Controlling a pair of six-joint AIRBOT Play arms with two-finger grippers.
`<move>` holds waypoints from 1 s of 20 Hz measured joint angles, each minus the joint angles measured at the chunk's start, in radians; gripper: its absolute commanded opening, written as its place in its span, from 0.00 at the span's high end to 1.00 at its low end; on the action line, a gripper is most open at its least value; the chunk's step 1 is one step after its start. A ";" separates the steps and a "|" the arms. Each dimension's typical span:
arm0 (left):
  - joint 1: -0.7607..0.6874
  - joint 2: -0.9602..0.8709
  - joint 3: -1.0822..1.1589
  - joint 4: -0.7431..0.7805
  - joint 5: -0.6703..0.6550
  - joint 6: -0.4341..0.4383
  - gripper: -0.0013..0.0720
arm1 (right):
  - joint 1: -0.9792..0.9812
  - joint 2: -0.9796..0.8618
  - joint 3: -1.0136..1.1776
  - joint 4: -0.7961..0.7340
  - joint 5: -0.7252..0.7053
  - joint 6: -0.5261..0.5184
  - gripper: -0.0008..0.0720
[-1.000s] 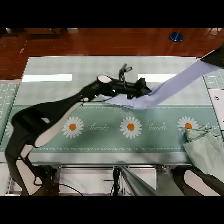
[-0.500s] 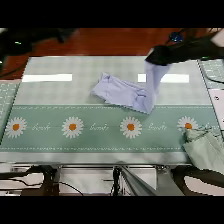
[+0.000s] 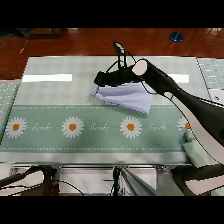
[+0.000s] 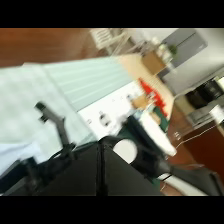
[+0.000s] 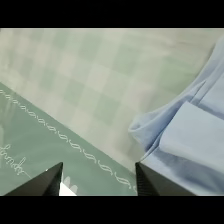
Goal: Fold the shirts.
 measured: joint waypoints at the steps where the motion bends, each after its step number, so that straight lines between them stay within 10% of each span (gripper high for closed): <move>1: -0.009 0.002 -0.005 0.031 -0.002 0.000 0.94 | -0.016 0.021 0.000 0.010 0.018 -0.001 0.25; 7: -0.039 -0.002 -0.028 0.253 -0.011 0.000 0.92 | -0.305 0.296 0.000 -0.159 0.198 0.002 0.25; 10: -0.042 -0.014 -0.031 0.431 -0.031 -0.005 0.29 | -0.505 0.396 -0.005 -0.470 0.386 0.027 0.25; 11: -0.042 -0.021 -0.031 0.488 -0.033 -0.021 0.24 | -0.574 0.408 -0.018 -0.558 0.455 0.026 0.22; 20: -0.043 -0.058 -0.032 0.697 -0.063 -0.129 0.24 | -0.851 0.318 -0.457 -0.242 0.527 -0.128 0.16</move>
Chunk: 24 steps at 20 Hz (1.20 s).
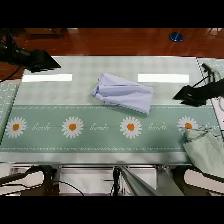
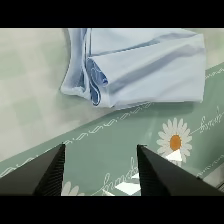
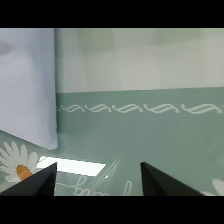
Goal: Fold the shirts.
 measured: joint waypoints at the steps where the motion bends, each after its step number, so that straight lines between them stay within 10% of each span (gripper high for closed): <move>1: 0.000 -0.001 0.000 0.008 -0.001 -0.004 0.24 | 0.018 -0.021 -0.038 0.047 -0.041 -0.018 0.16; 9: 0.000 -0.002 0.000 0.020 -0.053 -0.024 0.25 | 0.230 -0.187 -0.124 0.382 -0.319 -0.123 0.26; 11: 0.000 -0.002 0.000 0.020 -0.072 -0.031 0.25 | 0.268 -0.211 -0.126 0.423 -0.387 -0.119 0.90; 12: 0.000 -0.002 0.000 0.020 -0.075 -0.035 0.25 | 0.275 -0.218 -0.124 0.429 -0.403 -0.114 0.96; 19: 0.000 -0.002 0.000 0.021 -0.098 -0.038 0.25 | 0.154 -0.083 0.013 0.465 -0.200 -0.112 0.96; 24: -0.001 -0.004 0.000 0.021 -0.080 -0.038 0.25 | -0.035 0.189 0.218 0.364 0.079 0.087 0.96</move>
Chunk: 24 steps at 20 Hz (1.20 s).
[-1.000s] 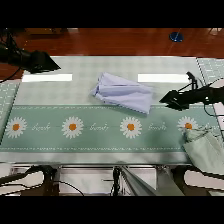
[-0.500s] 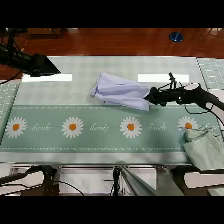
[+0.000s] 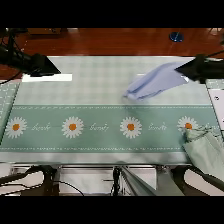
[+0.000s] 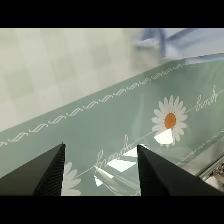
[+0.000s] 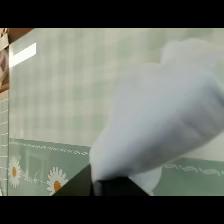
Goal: Fold the shirts.
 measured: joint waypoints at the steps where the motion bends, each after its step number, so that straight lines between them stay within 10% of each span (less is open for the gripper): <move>1: -0.001 -0.001 0.000 0.000 0.008 0.000 0.25 | -0.043 0.051 0.054 -0.035 0.066 0.048 0.96; 9: -0.031 -0.002 0.000 -0.001 0.072 0.000 0.25 | -0.332 0.230 0.312 -0.376 0.442 0.233 0.96; 24: -0.040 -0.002 0.000 -0.004 0.149 0.031 0.25 | -0.484 0.367 -0.119 -1.137 0.469 0.199 0.96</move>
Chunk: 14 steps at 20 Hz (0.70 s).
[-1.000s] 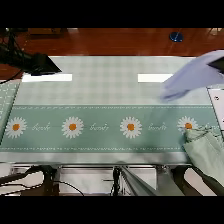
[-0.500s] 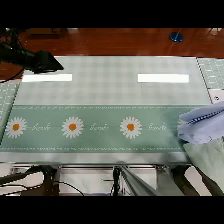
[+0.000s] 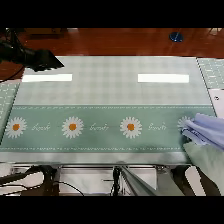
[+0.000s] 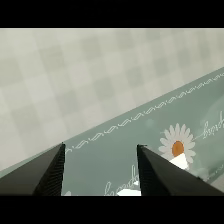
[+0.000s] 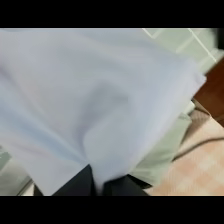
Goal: Fold the shirts.
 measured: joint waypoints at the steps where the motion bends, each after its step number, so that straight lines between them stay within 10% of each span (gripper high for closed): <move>1: 0.000 0.000 0.000 0.000 0.019 0.002 0.25 | -0.043 0.008 -0.044 -0.031 -0.004 -0.014 0.96; 11: 0.025 0.000 0.000 0.007 0.113 0.011 0.25 | -0.454 0.029 -0.357 -0.262 -0.115 -0.096 0.94; 13: 0.037 0.000 0.000 0.007 0.115 0.010 0.25 | -0.488 0.016 -0.389 -0.274 -0.185 -0.107 0.39; 14: 0.044 0.000 0.000 0.007 0.116 0.010 0.25 | -0.499 0.002 -0.400 -0.271 -0.223 -0.120 0.30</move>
